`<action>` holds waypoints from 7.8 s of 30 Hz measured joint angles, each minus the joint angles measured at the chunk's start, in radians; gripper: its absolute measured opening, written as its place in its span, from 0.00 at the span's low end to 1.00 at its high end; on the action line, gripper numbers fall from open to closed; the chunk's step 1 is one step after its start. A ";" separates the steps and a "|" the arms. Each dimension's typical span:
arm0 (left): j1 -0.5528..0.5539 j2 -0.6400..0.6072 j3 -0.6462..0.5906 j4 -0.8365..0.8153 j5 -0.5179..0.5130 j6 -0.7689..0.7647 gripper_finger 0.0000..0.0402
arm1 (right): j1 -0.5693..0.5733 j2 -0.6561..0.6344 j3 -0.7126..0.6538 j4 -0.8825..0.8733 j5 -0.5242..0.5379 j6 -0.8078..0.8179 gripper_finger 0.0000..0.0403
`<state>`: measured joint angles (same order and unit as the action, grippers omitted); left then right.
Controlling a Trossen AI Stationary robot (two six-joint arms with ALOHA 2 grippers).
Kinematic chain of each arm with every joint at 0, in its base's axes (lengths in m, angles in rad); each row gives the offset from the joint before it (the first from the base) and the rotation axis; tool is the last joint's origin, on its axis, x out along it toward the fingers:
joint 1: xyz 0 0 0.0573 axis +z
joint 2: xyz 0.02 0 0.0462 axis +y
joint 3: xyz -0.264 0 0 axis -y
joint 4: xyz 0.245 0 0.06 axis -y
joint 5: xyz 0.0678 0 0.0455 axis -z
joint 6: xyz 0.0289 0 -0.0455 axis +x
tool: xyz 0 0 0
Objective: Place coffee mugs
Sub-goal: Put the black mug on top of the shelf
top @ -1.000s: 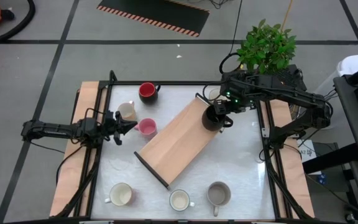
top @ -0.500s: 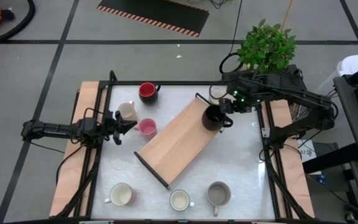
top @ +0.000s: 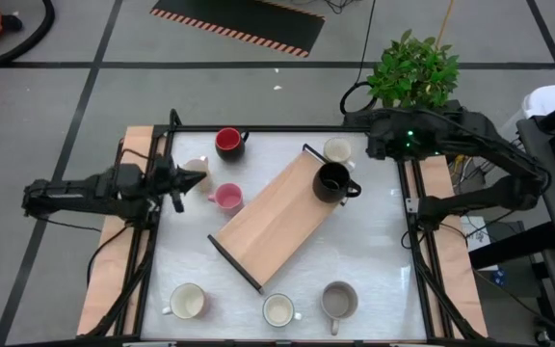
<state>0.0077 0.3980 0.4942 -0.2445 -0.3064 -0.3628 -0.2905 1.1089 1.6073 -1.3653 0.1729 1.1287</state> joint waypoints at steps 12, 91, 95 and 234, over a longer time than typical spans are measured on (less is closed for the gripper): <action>0.165 0.441 0.406 -0.193 0.016 0.308 0.00 | 0.005 -0.007 0.000 0.015 0.064 0.005 0.53; 0.606 1.408 0.923 -0.793 0.181 0.883 0.63 | 0.021 0.004 -0.142 0.206 0.091 0.038 0.53; 0.606 1.447 0.923 -0.793 0.166 0.883 0.55 | 0.021 0.004 -0.142 0.223 0.091 0.033 0.53; 0.076 1.279 1.389 -0.834 0.282 0.472 0.32 | 0.024 -0.101 -0.142 0.254 0.149 -0.066 0.53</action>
<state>0.0840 1.6766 1.8835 -1.0784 -0.0242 0.1090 -0.2662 1.0083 1.4654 -1.1114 0.3217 1.0628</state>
